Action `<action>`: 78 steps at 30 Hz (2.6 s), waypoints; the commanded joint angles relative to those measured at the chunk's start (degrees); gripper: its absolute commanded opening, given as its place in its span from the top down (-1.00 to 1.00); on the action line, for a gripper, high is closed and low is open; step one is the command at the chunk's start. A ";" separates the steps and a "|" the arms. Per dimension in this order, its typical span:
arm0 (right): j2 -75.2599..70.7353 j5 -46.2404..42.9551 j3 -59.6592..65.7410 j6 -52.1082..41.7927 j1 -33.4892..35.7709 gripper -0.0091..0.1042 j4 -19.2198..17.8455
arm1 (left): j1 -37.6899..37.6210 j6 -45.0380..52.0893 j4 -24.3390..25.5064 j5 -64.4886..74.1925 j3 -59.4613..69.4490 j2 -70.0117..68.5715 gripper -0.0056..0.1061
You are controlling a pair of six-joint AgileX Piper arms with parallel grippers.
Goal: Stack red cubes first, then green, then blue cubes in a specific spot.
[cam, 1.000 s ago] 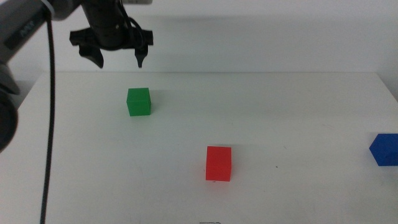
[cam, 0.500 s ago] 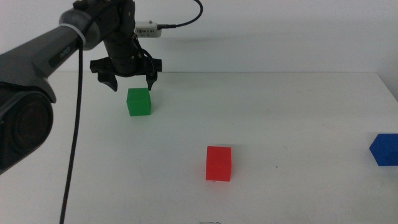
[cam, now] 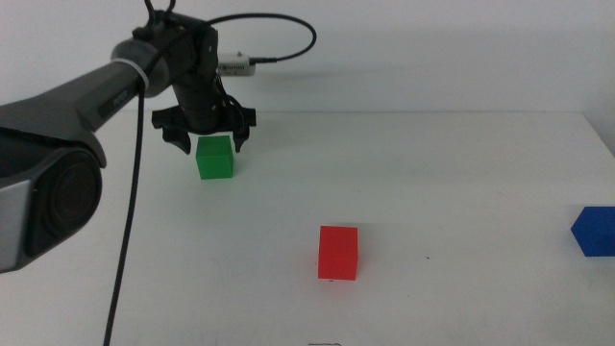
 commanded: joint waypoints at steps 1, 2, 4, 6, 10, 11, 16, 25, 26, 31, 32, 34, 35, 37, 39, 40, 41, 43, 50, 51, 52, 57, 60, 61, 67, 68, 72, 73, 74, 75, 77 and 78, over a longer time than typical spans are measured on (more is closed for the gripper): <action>-0.89 -4.25 -0.54 -0.21 -0.39 -0.78 -0.73 | 0.34 -0.65 0.52 -1.76 -1.71 -2.90 -0.77; -0.89 -4.25 -0.54 -0.21 -0.39 -0.78 -0.73 | 0.41 -0.65 0.32 -1.76 -1.71 -2.66 -0.77; -0.89 -4.25 -0.54 -0.21 -0.39 -0.78 -0.73 | 0.67 -0.58 -0.29 -1.76 -1.71 -2.01 -0.76; -0.89 -4.25 -0.54 -0.21 -0.39 -0.78 -0.73 | 0.85 -0.47 -1.15 -1.69 -1.71 -1.75 -0.70; -0.89 -4.25 -0.54 -0.21 -0.39 -0.78 -0.73 | 1.22 -0.47 -1.15 -1.64 -1.71 -1.75 -0.42; -0.89 -4.25 -0.54 -0.21 -0.39 -0.78 -0.73 | 1.34 -0.47 -1.15 -1.56 -1.71 -1.75 -0.30; -0.89 -4.25 -0.54 -0.21 -0.39 -0.78 -0.73 | 1.64 -0.47 -1.91 -0.33 -1.71 -2.00 0.51; -0.89 -4.25 -0.54 -0.21 -0.39 -0.78 -0.73 | -0.30 2.62 -2.36 0.60 1.65 -9.19 0.93; -0.89 -4.25 -0.54 -0.21 -0.39 -0.78 -0.73 | -0.92 2.00 -1.82 -0.05 3.57 -11.02 0.93; -0.89 -4.25 -0.54 -0.21 -0.39 -0.78 -0.73 | -4.44 -4.02 2.16 -6.54 16.63 -21.37 0.93; -0.89 -4.25 -0.54 -0.21 -0.39 -0.78 -0.73 | -5.22 -5.48 2.30 -7.74 19.79 -23.67 0.93; -0.89 -4.25 -0.54 -0.21 -0.39 -0.78 -0.73 | -6.80 -8.01 2.72 -9.15 25.60 -27.49 0.93; -0.89 -4.25 -0.54 -0.21 -0.39 -0.78 -0.73 | -7.73 -9.42 3.13 -9.60 28.11 -29.46 0.93; -0.89 -4.25 -0.54 -0.21 -0.39 -0.78 -0.73 | -10.00 -12.94 4.60 -10.04 31.98 -32.53 0.93; -0.89 -4.25 -0.54 -0.21 -0.39 -0.78 -0.73 | -12.33 -16.28 7.13 -10.28 35.10 -35.38 0.93; -0.89 -4.25 -0.54 -0.21 -0.39 -0.78 -0.73 | -13.67 -18.33 8.64 -10.28 36.56 -36.51 0.93; -0.89 -4.25 -0.54 -0.21 -0.39 -0.78 -0.73 | -14.93 -20.41 9.98 -10.28 37.80 -37.50 0.93; -0.89 -4.25 -0.54 -0.21 -0.39 -0.78 -0.73 | -16.85 -23.32 11.05 -9.83 39.71 -38.82 0.93; -0.89 -4.25 -0.54 -0.21 -0.39 -0.78 -0.73 | -23.23 -26.70 9.05 -8.61 40.28 -39.50 0.93; -0.89 -4.25 -0.54 -0.21 -0.39 -0.78 -0.73 | -24.02 -27.35 8.74 -9.22 40.28 -39.36 0.93; -0.89 -4.25 -0.54 -0.21 -0.39 -0.78 -0.73 | -24.65 -27.86 8.67 -9.73 40.22 -39.28 0.93; -0.89 -4.25 -0.54 -0.21 -0.39 -0.78 -0.73 | -27.36 -28.66 6.98 -9.86 37.58 -36.87 0.93; -0.89 -4.25 -0.54 -0.21 -0.39 -0.78 -0.73 | -28.76 -28.40 6.08 -8.92 35.07 -34.64 0.93; -0.89 -4.25 -0.54 -0.21 -0.39 -0.78 -0.73 | -29.24 -28.36 6.10 -8.57 34.07 -33.74 0.93; -0.89 -4.25 -0.54 -0.21 -0.39 -0.78 -0.73 | -31.92 -28.36 5.95 -7.68 29.60 -29.29 0.93; -0.89 -4.25 -0.54 -0.21 -0.39 -0.78 -0.73 | -31.97 -28.36 5.85 -7.68 29.05 -28.61 0.93; -0.89 -4.25 -0.54 -0.21 -0.39 -0.78 -0.73 | -32.26 -28.29 4.56 -8.15 28.39 -26.68 0.93; -0.89 -4.25 -0.54 -0.21 -0.39 -0.78 -0.73 | -32.26 -28.20 4.24 -8.27 28.39 -26.46 0.93; -0.89 -4.25 -0.54 -0.21 -0.39 -0.78 -0.73 | -32.26 -28.20 4.25 -8.27 28.39 -26.02 0.93; -0.89 -4.25 -0.54 -0.21 -0.39 -0.78 -0.73 | -32.26 -28.20 4.25 -8.36 28.39 -25.81 0.93; -0.89 -4.25 -0.54 -0.21 -0.39 -0.78 -0.73 | -32.26 -28.20 4.49 -8.31 28.39 -25.44 0.93; -0.89 -4.25 -0.54 -0.21 -0.39 -0.78 -0.73 | -32.26 -28.20 4.49 -8.31 28.39 -25.37 0.93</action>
